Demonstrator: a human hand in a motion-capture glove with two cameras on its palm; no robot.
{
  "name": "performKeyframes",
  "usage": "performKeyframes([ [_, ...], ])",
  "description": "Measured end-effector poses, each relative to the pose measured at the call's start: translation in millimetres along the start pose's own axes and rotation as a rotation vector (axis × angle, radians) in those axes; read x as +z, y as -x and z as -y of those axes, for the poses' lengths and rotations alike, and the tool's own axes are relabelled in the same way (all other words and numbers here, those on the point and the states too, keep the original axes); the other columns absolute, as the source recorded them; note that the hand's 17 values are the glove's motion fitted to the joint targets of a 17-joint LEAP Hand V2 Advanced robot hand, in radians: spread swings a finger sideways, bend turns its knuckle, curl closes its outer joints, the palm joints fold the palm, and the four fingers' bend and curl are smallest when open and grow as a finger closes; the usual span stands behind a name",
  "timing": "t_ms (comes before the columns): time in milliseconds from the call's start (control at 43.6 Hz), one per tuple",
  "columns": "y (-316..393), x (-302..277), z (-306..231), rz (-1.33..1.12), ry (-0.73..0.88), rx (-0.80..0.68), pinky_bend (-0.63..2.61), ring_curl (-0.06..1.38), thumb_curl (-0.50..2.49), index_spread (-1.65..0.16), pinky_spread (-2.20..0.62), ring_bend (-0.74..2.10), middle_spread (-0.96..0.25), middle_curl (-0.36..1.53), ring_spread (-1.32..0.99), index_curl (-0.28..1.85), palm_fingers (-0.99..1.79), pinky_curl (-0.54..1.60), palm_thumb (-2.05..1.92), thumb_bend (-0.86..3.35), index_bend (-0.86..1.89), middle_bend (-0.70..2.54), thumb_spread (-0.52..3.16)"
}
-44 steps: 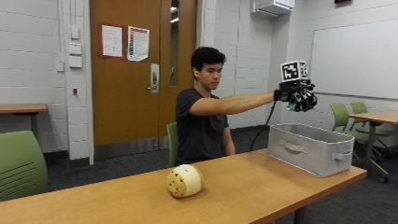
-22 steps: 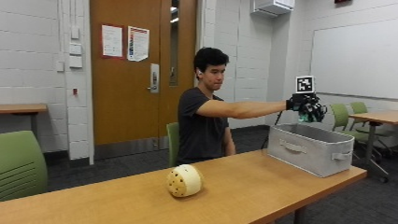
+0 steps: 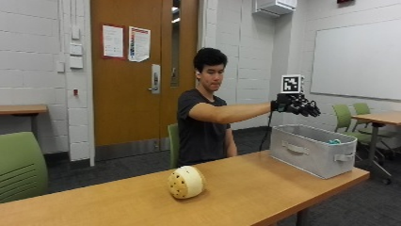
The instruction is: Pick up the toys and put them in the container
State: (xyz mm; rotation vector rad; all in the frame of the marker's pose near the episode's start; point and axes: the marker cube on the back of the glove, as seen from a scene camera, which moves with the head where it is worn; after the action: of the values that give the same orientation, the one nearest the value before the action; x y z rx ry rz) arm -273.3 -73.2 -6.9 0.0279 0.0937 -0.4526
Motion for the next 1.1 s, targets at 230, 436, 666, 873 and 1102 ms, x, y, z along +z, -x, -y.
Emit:
performKeyframes([
  [230,-118,-7,-66,0.014,-0.048,0.065,1.03,0.33,0.35,-0.38,-0.04,0.64,-0.16,0.53,-0.16,0.48,0.05,0.36,-0.12,-0.10,0.15,0.38,0.95],
  [436,-236,-8,-118,0.006,-0.056,0.340,0.97,0.33,0.29,-0.38,-0.03,0.66,-0.18,0.53,-0.20,0.46,0.08,0.33,-0.12,-0.09,0.18,0.40,0.96],
  [666,-351,6,-182,0.031,-0.056,0.526,0.92,0.32,0.25,-0.40,-0.03,0.65,-0.22,0.49,-0.24,0.47,0.11,0.32,-0.11,-0.09,0.23,0.33,0.97],
  [873,-421,40,-217,0.050,0.030,0.589,0.86,0.31,0.22,-0.42,-0.04,0.63,-0.25,0.48,-0.26,0.48,0.14,0.30,-0.10,-0.08,0.24,0.32,0.97],
  [1102,-462,97,-233,0.070,0.044,0.666,0.80,0.29,0.20,-0.42,-0.03,0.59,-0.27,0.47,-0.28,0.49,0.13,0.29,-0.11,-0.08,0.23,0.31,0.97],
])
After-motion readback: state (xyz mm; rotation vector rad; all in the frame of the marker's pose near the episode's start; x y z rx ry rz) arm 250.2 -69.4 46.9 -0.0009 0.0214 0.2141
